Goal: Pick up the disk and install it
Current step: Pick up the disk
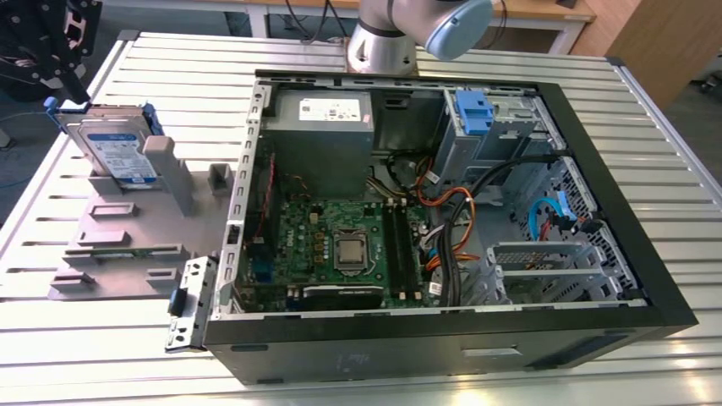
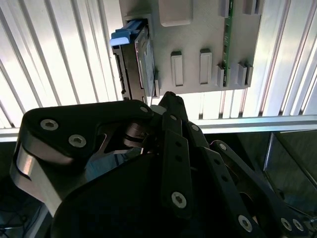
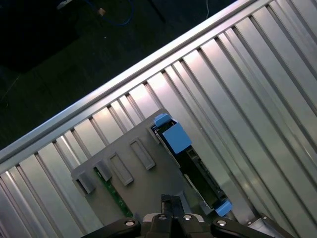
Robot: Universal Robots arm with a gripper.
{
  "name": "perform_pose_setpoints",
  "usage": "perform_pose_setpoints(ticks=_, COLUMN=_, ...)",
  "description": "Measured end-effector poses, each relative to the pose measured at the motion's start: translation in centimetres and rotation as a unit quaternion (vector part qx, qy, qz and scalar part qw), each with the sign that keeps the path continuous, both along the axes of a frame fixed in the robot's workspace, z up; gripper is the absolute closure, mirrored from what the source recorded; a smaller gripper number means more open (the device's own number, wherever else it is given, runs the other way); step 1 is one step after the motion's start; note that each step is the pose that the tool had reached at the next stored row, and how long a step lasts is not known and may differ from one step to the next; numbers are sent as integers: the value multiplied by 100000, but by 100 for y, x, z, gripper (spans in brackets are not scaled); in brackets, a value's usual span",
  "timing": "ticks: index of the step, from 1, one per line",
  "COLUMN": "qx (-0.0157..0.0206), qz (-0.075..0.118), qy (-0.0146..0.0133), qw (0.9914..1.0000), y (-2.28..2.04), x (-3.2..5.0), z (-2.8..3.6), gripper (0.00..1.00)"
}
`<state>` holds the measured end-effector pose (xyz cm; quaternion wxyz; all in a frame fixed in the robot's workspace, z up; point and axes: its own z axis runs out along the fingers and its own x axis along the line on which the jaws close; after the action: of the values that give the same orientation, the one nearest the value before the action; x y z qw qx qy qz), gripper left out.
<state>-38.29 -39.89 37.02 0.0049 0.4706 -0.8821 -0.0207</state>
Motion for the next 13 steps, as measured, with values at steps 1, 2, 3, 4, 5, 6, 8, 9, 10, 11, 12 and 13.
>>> perform_pose_setpoints(ticks=1, qx=0, qz=41, qy=-2, qw=100000, y=0, x=0, z=0, gripper=89)
perform_pose_setpoints(ticks=2, qx=-1, qz=83, qy=-2, qw=100000, y=0, x=0, z=0, gripper=89)
perform_pose_setpoints(ticks=3, qx=0, qz=123, qy=0, qw=100000, y=0, x=0, z=0, gripper=89)
perform_pose_setpoints(ticks=4, qx=0, qz=166, qy=-2, qw=100000, y=0, x=0, z=0, gripper=89)
perform_pose_setpoints(ticks=5, qx=0, qz=209, qy=-3, qw=100000, y=0, x=0, z=0, gripper=89)
perform_pose_setpoints(ticks=6, qx=-2, qz=248, qy=-1, qw=100000, y=0, x=0, z=0, gripper=89)
perform_pose_setpoints(ticks=8, qx=0, qz=325, qy=-3, qw=99999, y=0, x=0, z=0, gripper=89)
perform_pose_setpoints(ticks=9, qx=-1, qz=365, qy=-1, qw=99999, y=0, x=0, z=0, gripper=89)
perform_pose_setpoints(ticks=10, qx=-1, qz=401, qy=0, qw=99999, y=0, x=0, z=0, gripper=89)
perform_pose_setpoints(ticks=11, qx=-1, qz=439, qy=0, qw=99999, y=0, x=0, z=0, gripper=89)
perform_pose_setpoints(ticks=12, qx=0, qz=482, qy=-1, qw=99999, y=0, x=0, z=0, gripper=89)
perform_pose_setpoints(ticks=13, qx=0, qz=516, qy=-3, qw=99999, y=0, x=0, z=0, gripper=89)
